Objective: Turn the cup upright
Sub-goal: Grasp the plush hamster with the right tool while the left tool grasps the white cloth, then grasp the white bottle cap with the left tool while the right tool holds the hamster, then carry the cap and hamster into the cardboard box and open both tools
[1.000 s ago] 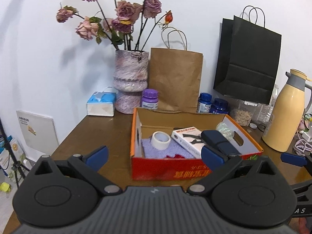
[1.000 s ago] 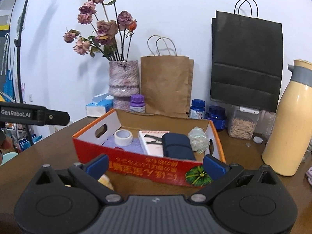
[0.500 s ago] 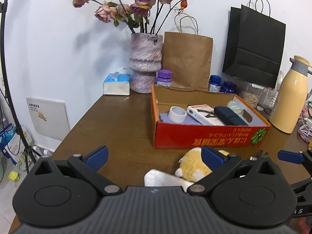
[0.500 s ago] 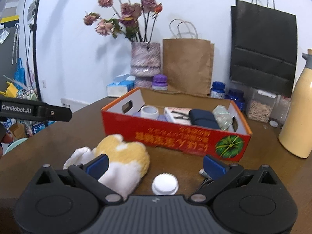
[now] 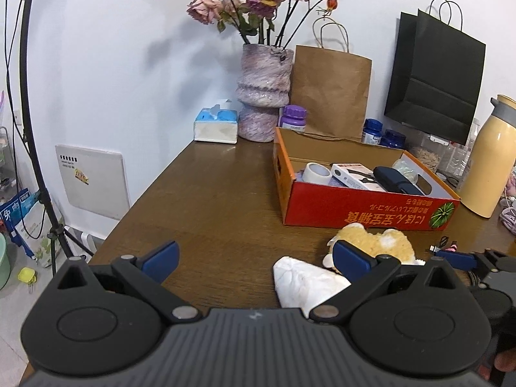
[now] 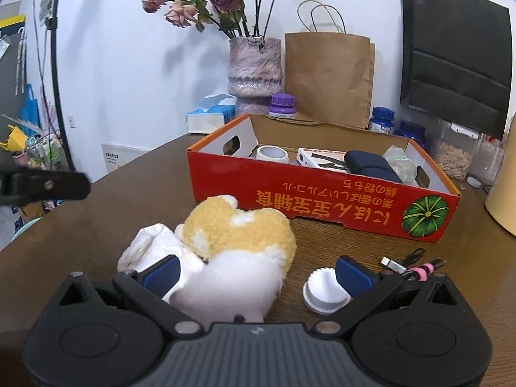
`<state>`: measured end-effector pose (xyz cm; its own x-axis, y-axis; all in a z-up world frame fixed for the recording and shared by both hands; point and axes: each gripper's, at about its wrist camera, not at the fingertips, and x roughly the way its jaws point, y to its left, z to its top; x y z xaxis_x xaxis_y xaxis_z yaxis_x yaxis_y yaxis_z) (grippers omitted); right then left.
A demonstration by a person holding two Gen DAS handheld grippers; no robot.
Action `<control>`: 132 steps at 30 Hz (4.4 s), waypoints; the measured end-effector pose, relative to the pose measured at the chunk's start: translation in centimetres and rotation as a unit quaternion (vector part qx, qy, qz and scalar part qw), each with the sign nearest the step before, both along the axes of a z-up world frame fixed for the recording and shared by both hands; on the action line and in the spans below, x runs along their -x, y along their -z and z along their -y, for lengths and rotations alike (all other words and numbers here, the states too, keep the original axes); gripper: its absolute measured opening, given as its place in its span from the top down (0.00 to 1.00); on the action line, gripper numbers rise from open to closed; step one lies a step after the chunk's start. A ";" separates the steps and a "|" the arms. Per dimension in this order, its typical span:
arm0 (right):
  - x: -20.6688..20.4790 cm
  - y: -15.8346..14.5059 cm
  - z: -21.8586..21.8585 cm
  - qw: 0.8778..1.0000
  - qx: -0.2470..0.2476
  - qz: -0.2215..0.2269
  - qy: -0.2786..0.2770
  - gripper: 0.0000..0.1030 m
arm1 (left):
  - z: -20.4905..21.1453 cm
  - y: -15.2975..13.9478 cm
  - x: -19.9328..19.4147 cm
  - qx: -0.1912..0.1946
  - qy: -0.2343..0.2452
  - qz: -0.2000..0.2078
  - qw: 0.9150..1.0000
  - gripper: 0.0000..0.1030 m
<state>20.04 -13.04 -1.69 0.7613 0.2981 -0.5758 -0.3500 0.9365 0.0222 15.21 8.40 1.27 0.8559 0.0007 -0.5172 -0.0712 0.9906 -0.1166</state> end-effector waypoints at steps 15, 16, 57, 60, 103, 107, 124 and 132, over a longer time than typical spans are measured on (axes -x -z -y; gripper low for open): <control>-1.5 2.2 -1.2 1.000 -0.005 -0.017 0.012 0.48 | -0.3 1.1 -0.3 0.016 -0.011 -0.014 1.000 0.00; -1.4 2.2 -0.9 1.000 -0.010 -0.015 0.012 0.48 | -0.3 1.2 -0.4 0.016 -0.011 -0.015 1.000 0.00; 0.1 -1.6 11.2 0.994 -0.040 0.086 0.061 0.49 | 11.9 2.9 -4.2 -0.006 0.049 -0.050 0.997 0.00; 0.3 -1.7 12.1 0.993 -0.035 0.094 0.063 0.49 | 13.5 3.3 -4.7 -0.009 0.062 -0.056 0.997 0.00; -0.8 -0.9 15.6 0.991 -0.011 0.087 0.106 0.49 | 21.0 6.5 -7.3 -0.052 0.098 -0.057 0.992 0.60; -1.0 -0.7 15.6 0.990 -0.010 0.084 0.111 0.49 | 20.7 6.3 -7.2 -0.053 0.094 -0.051 0.993 0.60; -0.7 -1.4 15.2 0.986 -0.039 0.093 0.135 0.49 | 17.7 3.6 -6.0 -0.032 0.059 -0.005 0.998 0.60; -0.5 -2.6 13.8 0.983 -0.051 0.115 0.131 0.49 | 16.2 1.4 -5.3 -0.019 0.053 0.026 0.998 0.61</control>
<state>20.56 -26.86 0.87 0.9263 0.1223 -0.3563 -0.1045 0.9921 0.0688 20.47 -7.83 -0.09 0.8782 -0.0722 -0.4729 0.0386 0.9960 -0.0804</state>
